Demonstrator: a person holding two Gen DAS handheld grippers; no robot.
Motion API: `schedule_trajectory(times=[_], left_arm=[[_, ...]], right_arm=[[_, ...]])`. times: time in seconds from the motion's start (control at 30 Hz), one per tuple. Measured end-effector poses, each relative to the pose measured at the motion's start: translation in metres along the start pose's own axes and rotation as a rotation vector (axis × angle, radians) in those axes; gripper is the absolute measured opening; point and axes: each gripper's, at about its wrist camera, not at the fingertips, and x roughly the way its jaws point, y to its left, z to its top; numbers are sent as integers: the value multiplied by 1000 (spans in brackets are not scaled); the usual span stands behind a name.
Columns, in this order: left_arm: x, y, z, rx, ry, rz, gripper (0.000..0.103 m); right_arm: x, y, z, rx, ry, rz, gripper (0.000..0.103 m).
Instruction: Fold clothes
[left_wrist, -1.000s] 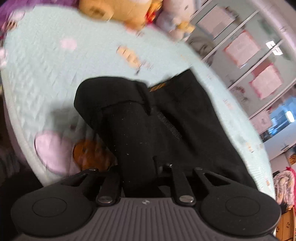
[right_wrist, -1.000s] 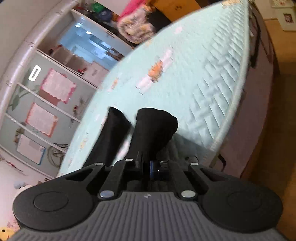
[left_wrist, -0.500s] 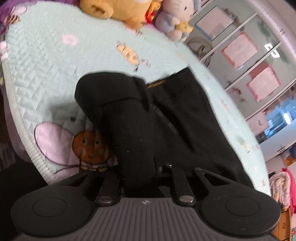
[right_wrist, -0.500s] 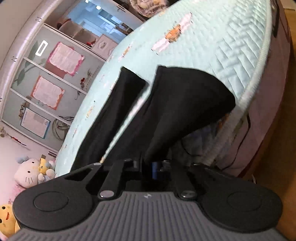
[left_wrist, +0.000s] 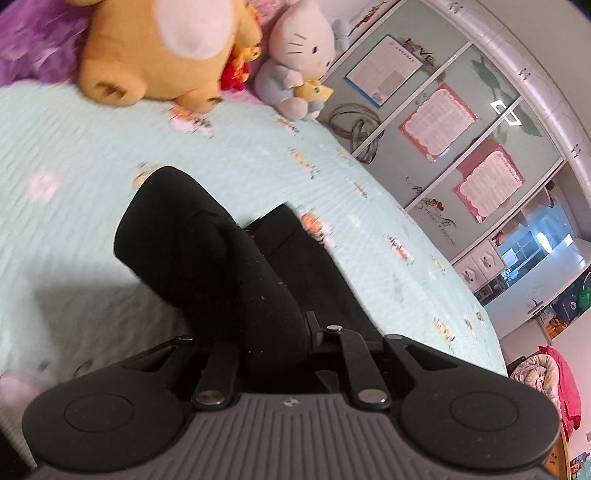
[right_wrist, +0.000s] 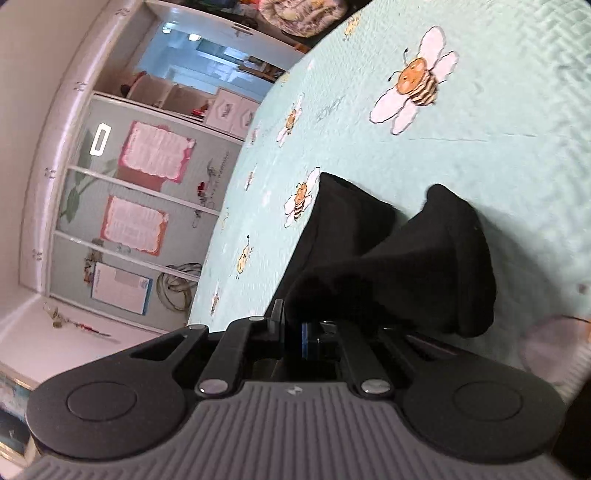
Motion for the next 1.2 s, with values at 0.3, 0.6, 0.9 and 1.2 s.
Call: schedule_trajectory(times=[0.3, 0.6, 0.9, 1.2], left_arm=[[110, -72, 48, 65, 3, 49, 13], [254, -107, 54, 120, 103, 172, 15], [295, -68, 66, 10, 217, 158, 43], [242, -77, 98, 44, 102, 142, 50]], right_arm=[[102, 38, 44, 105, 29, -45, 6], [224, 23, 68, 178, 87, -192, 11], [252, -4, 100, 266, 128, -159, 31], [182, 16, 106, 180, 7, 55, 46]])
